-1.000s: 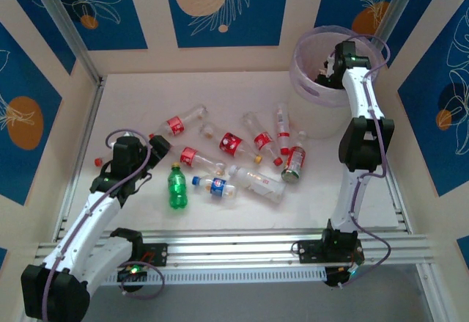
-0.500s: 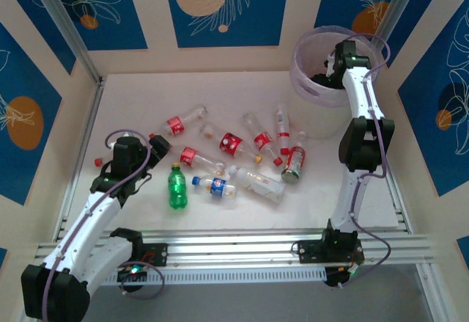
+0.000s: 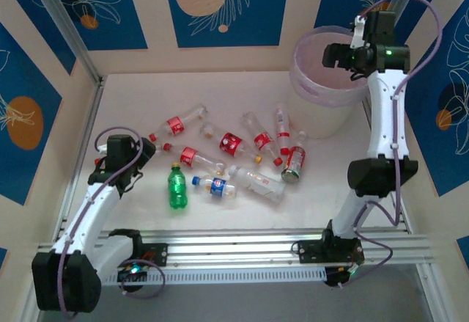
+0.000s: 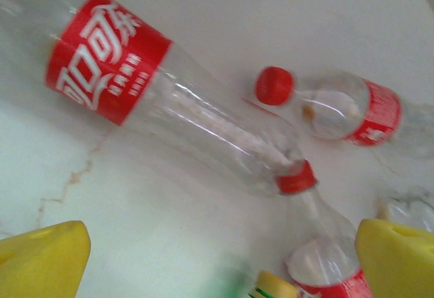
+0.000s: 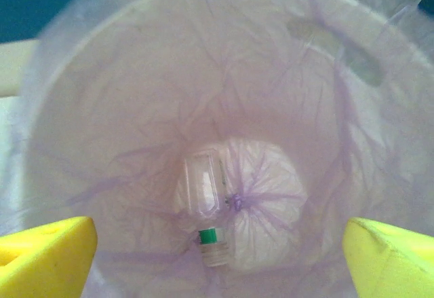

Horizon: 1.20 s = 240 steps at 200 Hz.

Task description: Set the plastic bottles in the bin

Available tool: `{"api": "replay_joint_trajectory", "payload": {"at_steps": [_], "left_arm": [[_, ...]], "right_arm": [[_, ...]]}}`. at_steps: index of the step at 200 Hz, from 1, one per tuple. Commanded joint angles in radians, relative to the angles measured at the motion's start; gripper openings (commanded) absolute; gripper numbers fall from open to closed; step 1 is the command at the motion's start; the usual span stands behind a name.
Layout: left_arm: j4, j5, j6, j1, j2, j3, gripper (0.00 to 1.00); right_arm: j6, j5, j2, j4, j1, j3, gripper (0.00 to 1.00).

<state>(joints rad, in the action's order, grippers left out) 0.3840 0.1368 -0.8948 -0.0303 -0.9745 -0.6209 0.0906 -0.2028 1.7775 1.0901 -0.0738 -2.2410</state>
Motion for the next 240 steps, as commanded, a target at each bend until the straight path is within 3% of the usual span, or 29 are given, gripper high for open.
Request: {"api": "replay_joint_trajectory", "payload": {"at_steps": [1,55,75,118,202,240], "left_arm": [[0.005,0.047,-0.048,0.038,-0.058,-0.057,1.0],[-0.126,0.047,-0.182,0.13,-0.24,-0.088,1.0],[-0.16,0.11,-0.251,0.155,-0.28,-0.072,0.97],[-0.322,0.154,-0.319,0.194,-0.356,-0.036,0.94],[-0.41,0.071,-0.411,0.22,-0.58,-0.069,0.88],[-0.451,0.079,-0.442,0.221,-0.585,-0.021,0.7]], "right_arm": [[0.01,0.014,-0.093,0.008,0.031,0.088,0.94],[0.098,0.287,-0.315,-0.042,0.065,0.358,0.95],[0.115,0.347,-0.381,-0.064,0.088,0.455,0.95],[0.119,0.367,-0.483,-0.052,0.108,0.604,0.95],[0.084,0.406,-0.604,-0.048,0.109,0.793,0.95],[0.089,0.408,-0.63,-0.05,0.111,0.832,0.95]]}}
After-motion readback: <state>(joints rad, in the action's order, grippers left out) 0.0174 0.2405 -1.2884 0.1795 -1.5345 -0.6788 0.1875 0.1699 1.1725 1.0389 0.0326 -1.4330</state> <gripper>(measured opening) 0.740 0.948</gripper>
